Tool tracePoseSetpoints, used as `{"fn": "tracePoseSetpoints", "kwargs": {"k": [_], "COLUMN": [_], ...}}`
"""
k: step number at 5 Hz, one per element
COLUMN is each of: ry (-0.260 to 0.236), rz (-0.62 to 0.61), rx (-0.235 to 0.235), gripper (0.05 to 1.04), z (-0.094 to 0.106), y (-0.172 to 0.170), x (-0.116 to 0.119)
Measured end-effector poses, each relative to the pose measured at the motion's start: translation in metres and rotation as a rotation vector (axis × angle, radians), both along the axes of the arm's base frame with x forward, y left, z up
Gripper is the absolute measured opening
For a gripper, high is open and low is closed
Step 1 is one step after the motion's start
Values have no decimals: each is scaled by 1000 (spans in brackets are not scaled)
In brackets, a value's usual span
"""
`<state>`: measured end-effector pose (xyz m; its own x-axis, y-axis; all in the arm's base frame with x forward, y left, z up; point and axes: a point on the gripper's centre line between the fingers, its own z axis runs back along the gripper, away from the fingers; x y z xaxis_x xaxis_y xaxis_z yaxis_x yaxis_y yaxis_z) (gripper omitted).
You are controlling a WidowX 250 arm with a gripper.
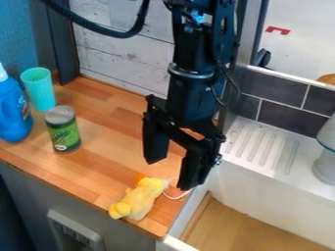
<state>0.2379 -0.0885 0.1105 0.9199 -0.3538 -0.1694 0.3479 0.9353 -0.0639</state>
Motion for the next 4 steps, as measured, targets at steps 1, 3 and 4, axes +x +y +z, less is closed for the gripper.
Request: {"fn": "tracePoseSetpoints", "kwargs": {"k": [1, 3, 4], "ry": [26, 22, 50], "rz": [-2, 73, 75], "rx": [9, 25, 101], "gripper": [1003, 1003, 1003], "z": [-7, -15, -39], "y": [1, 46, 59], "x": [-1, 13, 16]}}
